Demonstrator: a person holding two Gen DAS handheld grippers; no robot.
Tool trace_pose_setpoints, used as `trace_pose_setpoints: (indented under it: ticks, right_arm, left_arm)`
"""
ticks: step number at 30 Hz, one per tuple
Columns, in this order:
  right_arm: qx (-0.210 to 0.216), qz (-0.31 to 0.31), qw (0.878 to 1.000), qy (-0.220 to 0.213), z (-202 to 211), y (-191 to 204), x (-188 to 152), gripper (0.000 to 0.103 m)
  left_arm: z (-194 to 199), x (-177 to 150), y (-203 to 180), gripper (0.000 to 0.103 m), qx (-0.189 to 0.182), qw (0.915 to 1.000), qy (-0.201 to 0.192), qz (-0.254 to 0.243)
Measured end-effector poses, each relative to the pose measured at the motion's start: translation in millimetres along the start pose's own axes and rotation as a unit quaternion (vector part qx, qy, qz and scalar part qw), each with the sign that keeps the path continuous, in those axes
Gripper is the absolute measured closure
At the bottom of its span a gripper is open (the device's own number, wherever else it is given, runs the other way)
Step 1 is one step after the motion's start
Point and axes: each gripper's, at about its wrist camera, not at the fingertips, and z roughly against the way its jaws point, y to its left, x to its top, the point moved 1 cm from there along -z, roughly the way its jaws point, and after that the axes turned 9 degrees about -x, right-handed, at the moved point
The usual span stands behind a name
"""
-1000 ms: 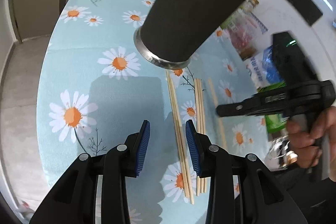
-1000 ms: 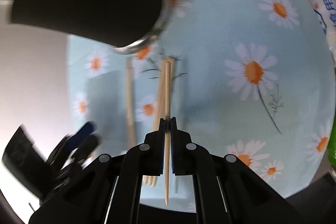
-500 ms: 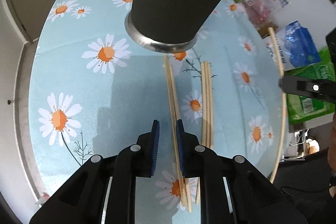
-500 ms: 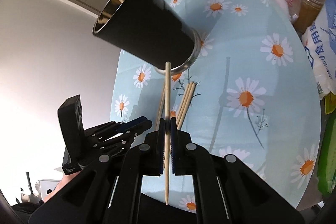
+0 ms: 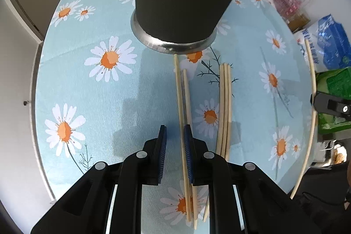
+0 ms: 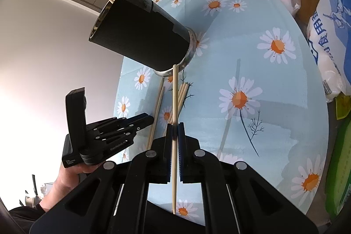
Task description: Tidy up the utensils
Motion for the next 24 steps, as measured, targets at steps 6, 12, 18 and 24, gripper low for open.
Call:
trace_pose_setpoints:
  ticks: [6, 12, 18, 24]
  right_arm:
    - [0.016, 0.002, 1.0, -0.002, -2, -1, -2, 0.097]
    - [0.017, 0.004, 1.0, 0.003, -4, -3, -5, 0.097]
    - [0.021, -0.003, 1.0, 0.002, -5, -11, -7, 0.097]
    - [0.016, 0.008, 1.0, 0.005, -4, -9, -1, 0.097]
  left_arm:
    - [-11, 9, -18, 0.088, 0.052, 0.998, 0.031, -0.02]
    - [-16, 10, -27, 0.089, 0.073, 0.997, 0.023, -0.014]
    - [-10, 1, -18, 0.099, 0.073, 0.9973, 0.007, 0.004]
    - [-3, -7, -7, 0.099, 0.05, 0.998, -0.018, 0.034]
